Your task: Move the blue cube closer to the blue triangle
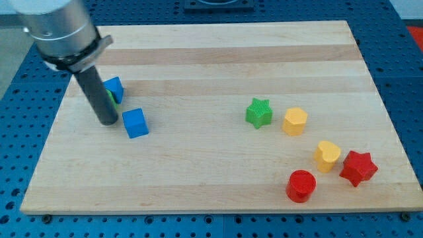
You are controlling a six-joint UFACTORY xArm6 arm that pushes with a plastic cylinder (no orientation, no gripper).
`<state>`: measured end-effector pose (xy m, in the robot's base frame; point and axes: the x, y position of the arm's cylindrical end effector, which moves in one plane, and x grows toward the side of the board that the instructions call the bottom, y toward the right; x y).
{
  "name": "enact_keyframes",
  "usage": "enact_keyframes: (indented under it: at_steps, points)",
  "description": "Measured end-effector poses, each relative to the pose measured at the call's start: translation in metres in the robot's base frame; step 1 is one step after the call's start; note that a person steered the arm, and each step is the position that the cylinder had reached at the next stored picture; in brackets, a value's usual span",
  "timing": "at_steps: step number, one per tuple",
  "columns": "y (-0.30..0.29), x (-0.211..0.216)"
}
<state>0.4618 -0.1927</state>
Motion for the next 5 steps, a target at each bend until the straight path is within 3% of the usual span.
enact_keyframes:
  at_steps: [2,3,5]
  points:
    - [-0.040,0.040]
    - [0.045,0.074]
    - [0.046,0.018]
